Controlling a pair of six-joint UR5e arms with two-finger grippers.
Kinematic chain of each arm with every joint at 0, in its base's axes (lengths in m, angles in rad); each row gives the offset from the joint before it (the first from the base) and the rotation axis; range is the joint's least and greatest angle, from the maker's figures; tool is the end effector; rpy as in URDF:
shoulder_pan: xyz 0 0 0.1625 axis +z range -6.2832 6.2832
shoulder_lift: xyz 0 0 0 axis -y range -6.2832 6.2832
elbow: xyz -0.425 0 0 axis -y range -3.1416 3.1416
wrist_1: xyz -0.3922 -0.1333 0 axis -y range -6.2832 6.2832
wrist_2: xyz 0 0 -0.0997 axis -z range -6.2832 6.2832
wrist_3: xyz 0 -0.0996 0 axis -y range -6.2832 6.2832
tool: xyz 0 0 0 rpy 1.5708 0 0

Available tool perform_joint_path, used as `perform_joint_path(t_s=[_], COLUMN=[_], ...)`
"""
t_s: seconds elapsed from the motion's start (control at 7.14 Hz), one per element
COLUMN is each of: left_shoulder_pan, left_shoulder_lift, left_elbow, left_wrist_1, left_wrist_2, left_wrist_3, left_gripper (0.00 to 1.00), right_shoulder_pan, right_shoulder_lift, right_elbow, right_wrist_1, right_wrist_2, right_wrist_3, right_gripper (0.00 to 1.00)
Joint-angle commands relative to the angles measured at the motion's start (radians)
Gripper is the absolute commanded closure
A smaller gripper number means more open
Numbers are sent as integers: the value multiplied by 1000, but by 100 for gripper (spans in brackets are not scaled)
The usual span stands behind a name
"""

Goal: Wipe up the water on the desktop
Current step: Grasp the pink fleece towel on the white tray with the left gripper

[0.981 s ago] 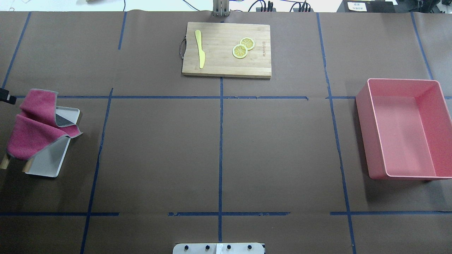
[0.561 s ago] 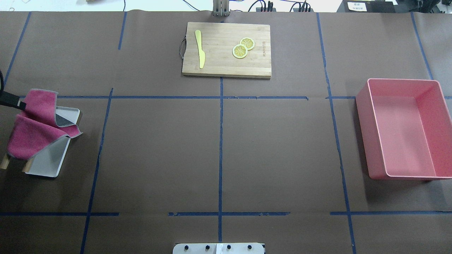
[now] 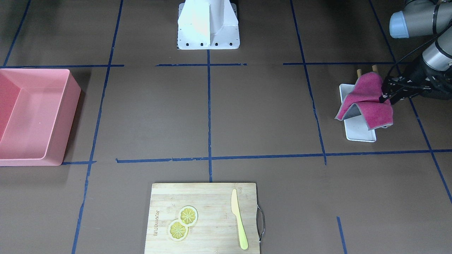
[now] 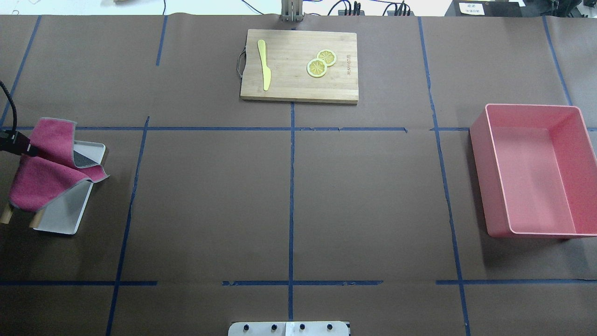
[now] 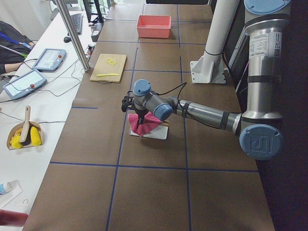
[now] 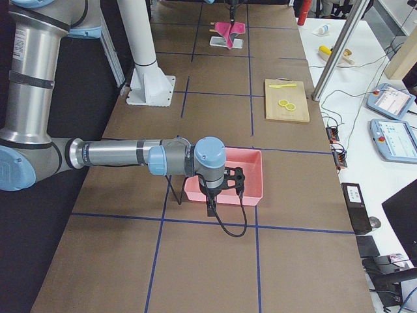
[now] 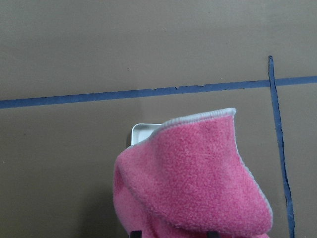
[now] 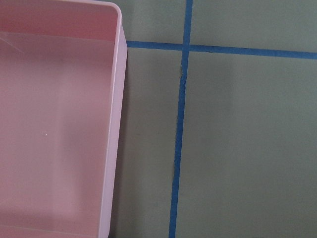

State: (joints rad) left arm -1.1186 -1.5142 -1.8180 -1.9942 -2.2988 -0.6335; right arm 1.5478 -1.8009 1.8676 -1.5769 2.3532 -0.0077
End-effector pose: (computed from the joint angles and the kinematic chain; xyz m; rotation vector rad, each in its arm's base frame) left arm 0.1518 -0.4659 0.5158 0.1378 0.9042 0.0549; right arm 0.0539 -0.3995 0.6146 0.0515 -0.7827 -0.0528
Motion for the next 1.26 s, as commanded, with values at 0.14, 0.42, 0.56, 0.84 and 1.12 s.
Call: perform_joint_path(t_s=[0.14, 0.42, 0.56, 0.84, 1.12], left_shoulder_pan=[6, 6, 5, 3, -3], left_shoulder_lift=[0, 5, 5, 2, -12], left_elbow=[-1, -23, -26, -67, -172], left_wrist_1=[0, 0, 3, 65, 243], left_wrist_2=[1, 1, 1, -8, -7], left_wrist_3=[0, 1, 1, 3, 8], left_gripper=[82, 100, 100, 100, 100], right_shoulder_pan=[0, 0, 0, 0, 0], right_shoulder_lift=[0, 0, 2, 2, 0], right_elbow=[1, 1, 1, 2, 18], right_wrist_1=[0, 0, 0, 0, 0], right_wrist_2=[0, 1, 2, 2, 3], right_wrist_3=[0, 0, 2, 0, 0], right_gripper=[0, 0, 0, 0, 0])
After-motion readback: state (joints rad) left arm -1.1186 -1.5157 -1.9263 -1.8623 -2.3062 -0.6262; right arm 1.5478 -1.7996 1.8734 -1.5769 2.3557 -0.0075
